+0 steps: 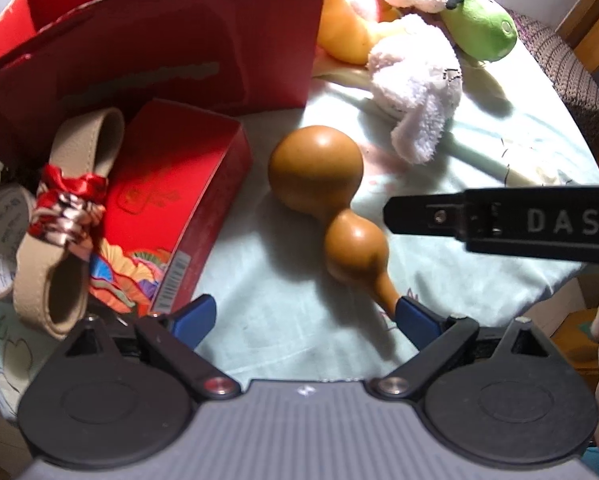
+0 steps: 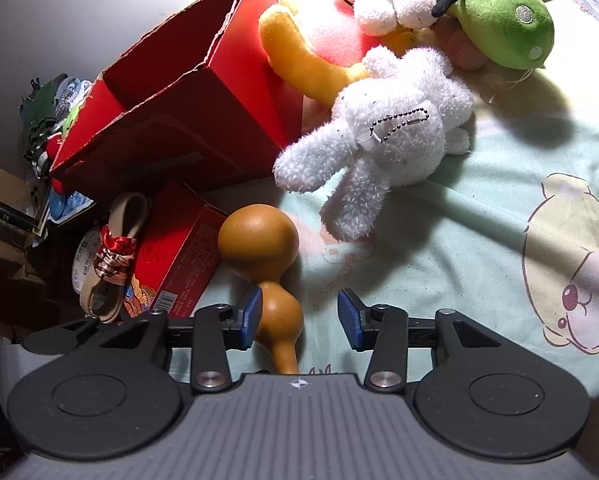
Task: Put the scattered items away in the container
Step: 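Move the open right gripper toward the brown gourd, then close the right gripper around the neck of the brown gourd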
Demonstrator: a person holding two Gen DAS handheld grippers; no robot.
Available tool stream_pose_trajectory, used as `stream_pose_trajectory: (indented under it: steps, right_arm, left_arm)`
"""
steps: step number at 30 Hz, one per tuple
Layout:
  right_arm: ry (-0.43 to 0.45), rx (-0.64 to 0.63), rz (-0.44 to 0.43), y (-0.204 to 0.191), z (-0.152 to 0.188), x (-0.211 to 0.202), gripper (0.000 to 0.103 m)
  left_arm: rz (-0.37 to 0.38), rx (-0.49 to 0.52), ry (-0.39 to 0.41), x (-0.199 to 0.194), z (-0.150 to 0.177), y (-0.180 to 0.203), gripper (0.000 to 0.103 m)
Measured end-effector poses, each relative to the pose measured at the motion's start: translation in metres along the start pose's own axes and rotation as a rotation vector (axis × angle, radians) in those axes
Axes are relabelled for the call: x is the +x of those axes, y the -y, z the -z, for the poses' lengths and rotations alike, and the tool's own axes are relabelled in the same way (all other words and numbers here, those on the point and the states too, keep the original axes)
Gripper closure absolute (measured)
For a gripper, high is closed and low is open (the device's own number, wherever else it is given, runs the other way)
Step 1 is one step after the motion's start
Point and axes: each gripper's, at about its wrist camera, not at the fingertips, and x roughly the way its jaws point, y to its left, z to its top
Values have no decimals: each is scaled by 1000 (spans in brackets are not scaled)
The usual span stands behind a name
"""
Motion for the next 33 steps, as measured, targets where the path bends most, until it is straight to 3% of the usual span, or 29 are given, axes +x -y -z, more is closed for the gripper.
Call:
stream_pose_trajectory:
  steps: [5,9,15,20,27,33]
  right_arm:
    - [13,-9,-15,2,2,-1,58]
    - [23,-6,-75,5,-4,6,59]
    - [11,64,-209,10,-14,14,59]
    - [4,59,-193,2,-10,13,60]
    - [-42,40,-122,-4,-8,29,65]
    - [-66,74,-128,-2,-7,40,71]
  left_arm:
    - [25,-24,24,2,-3,-2,7]
    - [92,-42,36,7,-6,-3,13]
    - [70,13,41,14,-11,5,19]
    - [77,31,29,19,-15,4,20]
    - [65,105,10,25,-18,10,30]
    - [47,154,16,27,-20,13,31]
